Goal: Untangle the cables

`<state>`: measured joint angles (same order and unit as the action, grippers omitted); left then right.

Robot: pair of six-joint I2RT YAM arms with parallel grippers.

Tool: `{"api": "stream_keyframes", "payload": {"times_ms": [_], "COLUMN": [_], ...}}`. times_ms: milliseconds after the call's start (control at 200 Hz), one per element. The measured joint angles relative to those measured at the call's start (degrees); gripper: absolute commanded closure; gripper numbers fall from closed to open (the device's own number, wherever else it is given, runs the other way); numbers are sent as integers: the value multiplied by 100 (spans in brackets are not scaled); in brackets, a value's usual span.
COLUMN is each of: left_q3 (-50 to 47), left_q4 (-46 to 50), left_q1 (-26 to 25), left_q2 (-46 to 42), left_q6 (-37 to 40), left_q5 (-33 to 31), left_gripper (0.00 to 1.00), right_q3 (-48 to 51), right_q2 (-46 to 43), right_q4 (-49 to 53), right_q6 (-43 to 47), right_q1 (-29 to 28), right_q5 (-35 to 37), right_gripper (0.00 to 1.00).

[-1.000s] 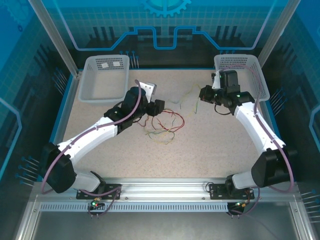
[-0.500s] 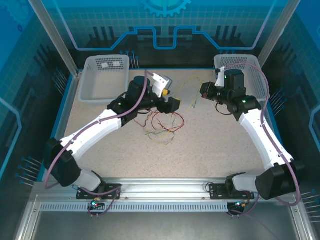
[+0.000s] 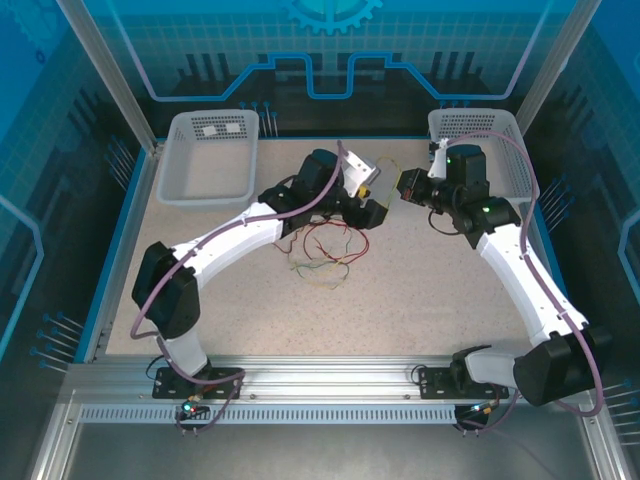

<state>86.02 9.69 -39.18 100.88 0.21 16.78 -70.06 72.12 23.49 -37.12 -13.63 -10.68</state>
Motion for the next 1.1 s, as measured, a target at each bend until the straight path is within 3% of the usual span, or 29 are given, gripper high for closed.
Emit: {"api": "stream_keyframes", "payload": {"times_ms": [95,145,420,640,680,730,860,1101], "left_q3": [0,0,11,11,11,11,7,-2], "left_q4": [2,0,33,35,35,31,20,-59], "left_q1": [0,0,0,-2,-4,-4,-7,-7], "left_q2": [118,179,382,382,382,380,378,372], "left_q6": [24,33,116,127,125,125,127,155], "left_q5": [-2,-24,-151,-284,-310,-358,-507,-737], "left_gripper": [26,31,100,100,100,100,100,100], "right_q3": [2,2,92,114,116,122,229,920], "right_q2": [-66,-105,-214,-214,-214,-214,-214,-317], "right_q4": [-7,-15,-66,-90,-87,-96,-162,-501], "right_q6": [0,0,2,2,2,0,81,337], "right_q1": [0,0,0,0,0,0,0,0], "right_q5": [0,-2,0,-7,-9,-26,-33,-323], "right_gripper": [100,100,100,100,87,63,40,27]}}
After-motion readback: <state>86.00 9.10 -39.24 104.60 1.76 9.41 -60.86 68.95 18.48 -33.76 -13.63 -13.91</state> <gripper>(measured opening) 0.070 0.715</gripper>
